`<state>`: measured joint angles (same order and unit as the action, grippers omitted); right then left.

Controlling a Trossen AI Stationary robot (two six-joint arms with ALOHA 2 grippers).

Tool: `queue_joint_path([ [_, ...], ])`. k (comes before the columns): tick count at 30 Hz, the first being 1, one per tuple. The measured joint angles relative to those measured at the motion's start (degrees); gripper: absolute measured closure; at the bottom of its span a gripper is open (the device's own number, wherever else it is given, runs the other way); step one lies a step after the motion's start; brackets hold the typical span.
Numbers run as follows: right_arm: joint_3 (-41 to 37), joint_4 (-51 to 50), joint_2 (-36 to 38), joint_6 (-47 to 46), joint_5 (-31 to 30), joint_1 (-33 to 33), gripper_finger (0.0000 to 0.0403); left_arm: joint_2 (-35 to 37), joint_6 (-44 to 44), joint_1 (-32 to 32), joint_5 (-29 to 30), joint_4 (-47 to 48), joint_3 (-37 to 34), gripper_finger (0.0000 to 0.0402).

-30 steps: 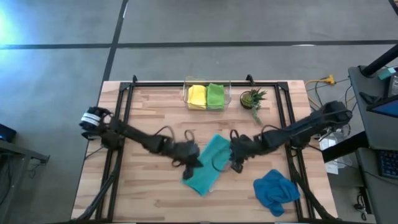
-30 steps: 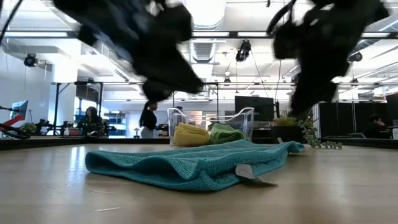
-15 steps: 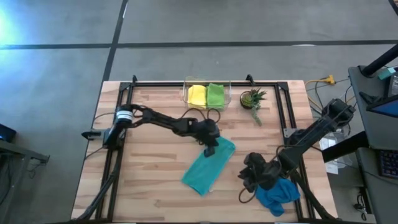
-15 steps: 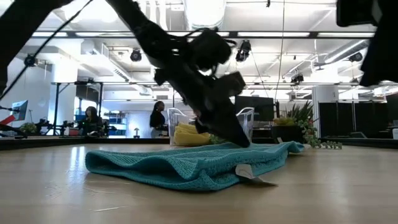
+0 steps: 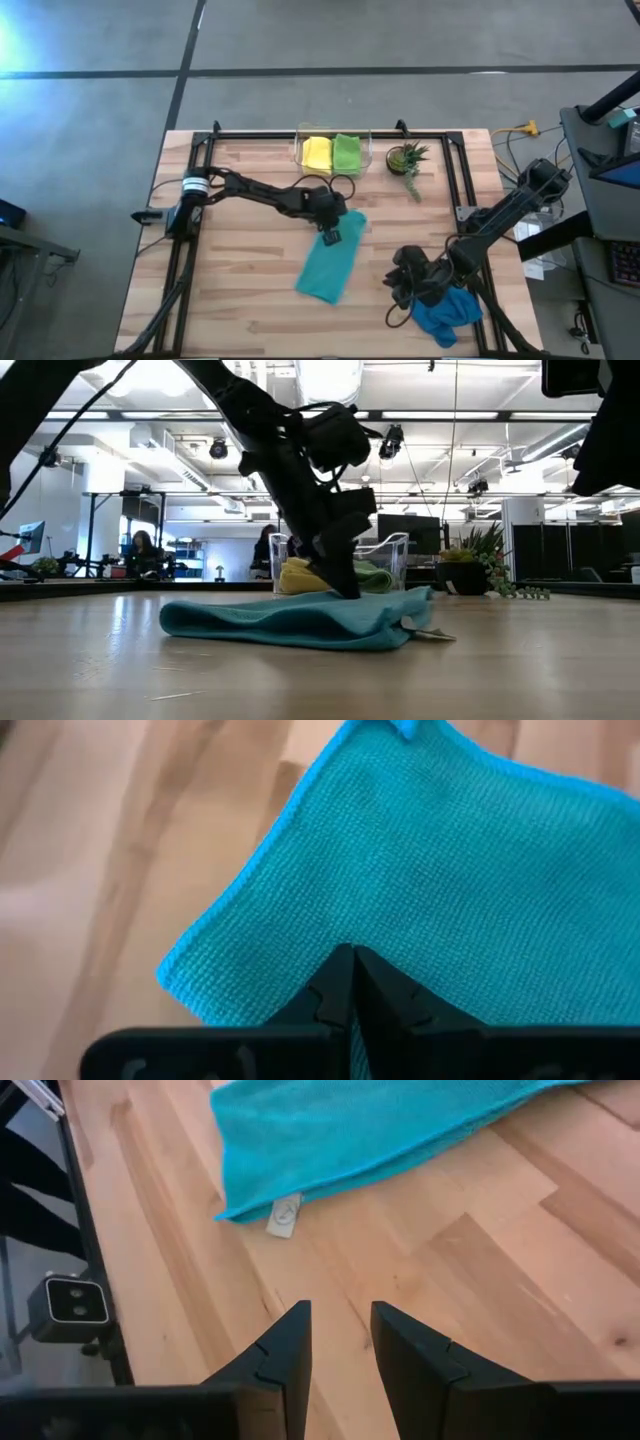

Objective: Fold microfiber towels
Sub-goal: Fold the light blue microfiber towel

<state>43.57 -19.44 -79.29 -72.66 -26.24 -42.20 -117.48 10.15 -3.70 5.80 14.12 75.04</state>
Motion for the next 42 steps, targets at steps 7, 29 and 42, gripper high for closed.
queue_joint_path([
  [7,0.0,-0.1,0.0,2.9,-0.6,0.4,0.0301,4.1,4.1,-0.1,5.4,4.9,-4.0,0.0401],
  [29,-0.1,18.0,-1.6,27.4,0.0,7.6,0.0301,28.4,6.7,1.7,9.4,8.4,-14.6,0.0401],
  [42,3.9,26.9,-15.5,56.5,5.5,8.5,0.0262,45.7,0.8,29.2,7.2,-5.1,-40.7,0.0402],
])
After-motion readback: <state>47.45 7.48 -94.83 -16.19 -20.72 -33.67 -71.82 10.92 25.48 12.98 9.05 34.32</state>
